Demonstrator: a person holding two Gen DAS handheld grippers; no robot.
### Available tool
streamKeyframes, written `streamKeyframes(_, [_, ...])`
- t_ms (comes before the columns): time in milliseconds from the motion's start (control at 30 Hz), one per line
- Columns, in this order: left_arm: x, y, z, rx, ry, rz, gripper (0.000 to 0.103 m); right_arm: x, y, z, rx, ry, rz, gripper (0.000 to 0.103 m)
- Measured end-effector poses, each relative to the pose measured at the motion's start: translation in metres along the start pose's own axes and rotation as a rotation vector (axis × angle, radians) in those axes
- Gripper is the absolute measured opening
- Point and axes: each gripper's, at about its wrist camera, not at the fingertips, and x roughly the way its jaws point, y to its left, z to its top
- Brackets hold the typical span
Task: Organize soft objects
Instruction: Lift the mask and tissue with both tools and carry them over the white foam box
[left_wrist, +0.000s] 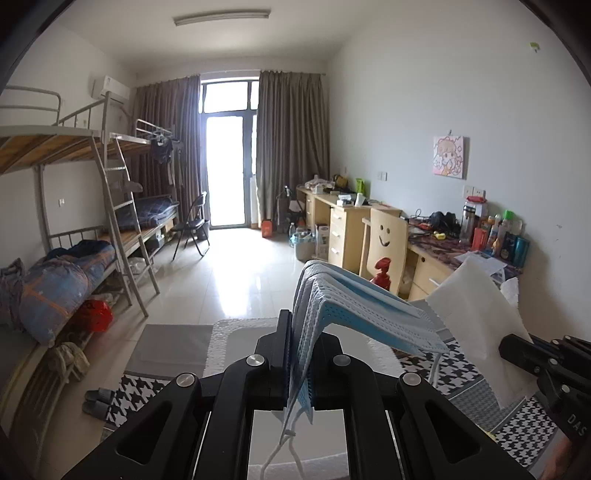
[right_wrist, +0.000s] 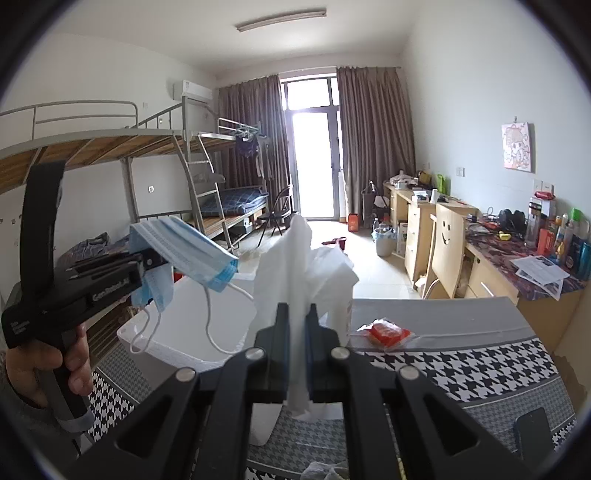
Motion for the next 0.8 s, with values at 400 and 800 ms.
streamKeyframes(400, [0.016, 0.008, -0.004, -0.010, 0.062, 0.014, 0.007, 0.005, 0.007, -0.002, -0.010, 0.013, -0.013, 0.010])
streamKeyframes(800, [0.024, 0.013, -0.010, -0.023, 0.127, 0.023, 0.062, 0.010, 0.011, 0.001, -0.028, 0.032, -0.011, 0.010])
